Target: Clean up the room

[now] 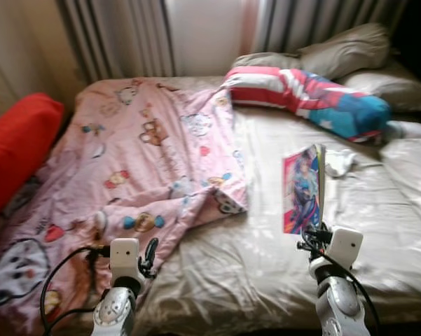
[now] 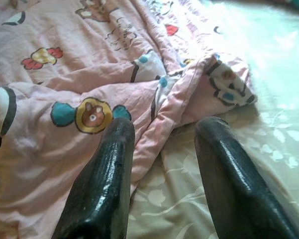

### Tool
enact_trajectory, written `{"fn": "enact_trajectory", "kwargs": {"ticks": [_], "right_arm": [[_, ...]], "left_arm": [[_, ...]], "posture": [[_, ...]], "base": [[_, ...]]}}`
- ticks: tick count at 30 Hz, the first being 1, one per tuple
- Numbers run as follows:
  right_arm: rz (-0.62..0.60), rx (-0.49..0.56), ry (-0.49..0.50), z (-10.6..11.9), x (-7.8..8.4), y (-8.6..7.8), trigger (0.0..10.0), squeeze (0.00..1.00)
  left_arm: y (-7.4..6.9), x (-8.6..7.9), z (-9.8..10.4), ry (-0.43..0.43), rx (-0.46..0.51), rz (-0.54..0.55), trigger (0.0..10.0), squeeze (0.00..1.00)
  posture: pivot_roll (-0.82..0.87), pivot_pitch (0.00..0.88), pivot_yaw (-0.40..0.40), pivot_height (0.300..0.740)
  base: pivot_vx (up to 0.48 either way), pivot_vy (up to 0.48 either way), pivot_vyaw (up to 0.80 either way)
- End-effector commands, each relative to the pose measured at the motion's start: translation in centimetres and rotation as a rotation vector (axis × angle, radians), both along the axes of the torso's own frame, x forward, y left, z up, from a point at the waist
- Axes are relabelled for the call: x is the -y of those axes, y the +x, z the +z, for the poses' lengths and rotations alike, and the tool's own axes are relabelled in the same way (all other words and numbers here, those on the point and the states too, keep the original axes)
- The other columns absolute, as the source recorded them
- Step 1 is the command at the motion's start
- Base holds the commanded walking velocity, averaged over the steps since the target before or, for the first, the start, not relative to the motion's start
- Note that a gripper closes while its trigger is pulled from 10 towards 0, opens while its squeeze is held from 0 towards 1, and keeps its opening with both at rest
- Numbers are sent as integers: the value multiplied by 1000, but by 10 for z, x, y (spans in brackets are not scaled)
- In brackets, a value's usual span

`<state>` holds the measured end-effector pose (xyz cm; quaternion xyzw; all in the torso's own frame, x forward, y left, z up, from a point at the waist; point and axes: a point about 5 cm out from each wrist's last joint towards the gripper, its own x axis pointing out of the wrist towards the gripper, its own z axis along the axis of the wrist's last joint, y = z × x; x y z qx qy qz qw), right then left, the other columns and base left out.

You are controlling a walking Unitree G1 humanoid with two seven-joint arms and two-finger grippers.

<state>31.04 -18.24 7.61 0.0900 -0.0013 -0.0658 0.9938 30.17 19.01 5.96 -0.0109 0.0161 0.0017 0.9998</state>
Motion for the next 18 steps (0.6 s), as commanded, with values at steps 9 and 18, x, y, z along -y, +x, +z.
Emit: {"fn": "enact_trajectory", "kwargs": {"ticks": [9, 18], "right_arm": [[43, 9, -2, 4, -6, 3, 10000, 0], [57, 0, -17, 3, -7, 3, 10000, 0]], "left_arm": [[-4, -5, -7, 4, -32, 17, 10000, 0], [-4, -5, -7, 5, -33, 17, 10000, 0]], "posture": [[-21, 217, 10, 740], [-22, 217, 11, 740]], "base": [[0, -267, 0], [0, -265, 0]]}}
